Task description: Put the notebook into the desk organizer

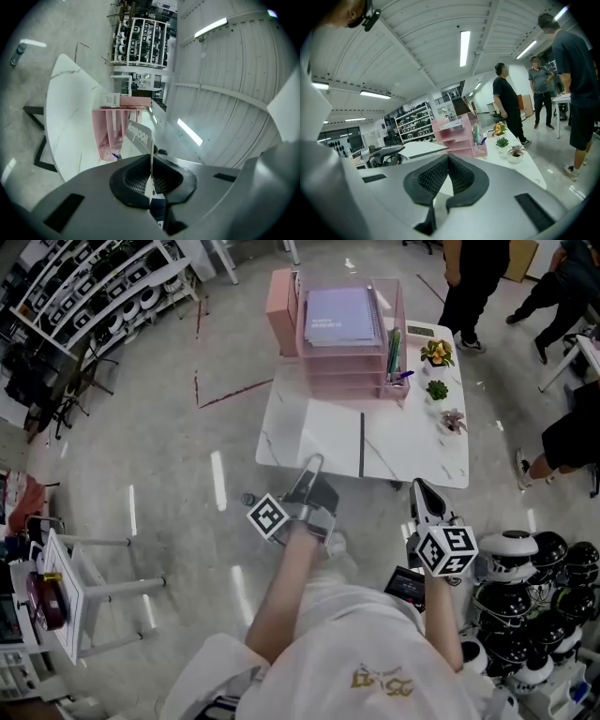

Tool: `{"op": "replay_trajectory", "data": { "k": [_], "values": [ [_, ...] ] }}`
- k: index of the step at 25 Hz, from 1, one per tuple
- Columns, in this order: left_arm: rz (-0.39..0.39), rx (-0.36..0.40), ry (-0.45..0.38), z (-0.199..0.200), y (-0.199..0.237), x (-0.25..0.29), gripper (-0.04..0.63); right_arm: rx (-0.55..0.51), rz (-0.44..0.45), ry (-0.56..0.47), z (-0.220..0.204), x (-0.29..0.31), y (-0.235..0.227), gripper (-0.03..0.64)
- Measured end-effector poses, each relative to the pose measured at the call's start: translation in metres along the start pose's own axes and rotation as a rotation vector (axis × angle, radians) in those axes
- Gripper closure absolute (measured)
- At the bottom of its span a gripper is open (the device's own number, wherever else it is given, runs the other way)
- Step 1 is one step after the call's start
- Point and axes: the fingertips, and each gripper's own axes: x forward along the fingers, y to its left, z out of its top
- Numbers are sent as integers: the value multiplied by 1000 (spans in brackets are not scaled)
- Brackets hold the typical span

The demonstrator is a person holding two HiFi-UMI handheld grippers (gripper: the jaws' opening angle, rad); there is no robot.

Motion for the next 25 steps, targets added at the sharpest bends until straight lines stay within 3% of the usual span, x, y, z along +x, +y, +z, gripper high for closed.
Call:
{"op": "replay_trajectory", "data": {
  "k": [14, 25],
  "values": [
    [-32, -140, 64, 53, 25, 94, 569, 16, -119, 16, 21, 78, -24, 607],
    [-63, -159, 114, 75, 32, 127, 569, 14, -153, 4, 23, 109, -18, 606]
  ]
}}
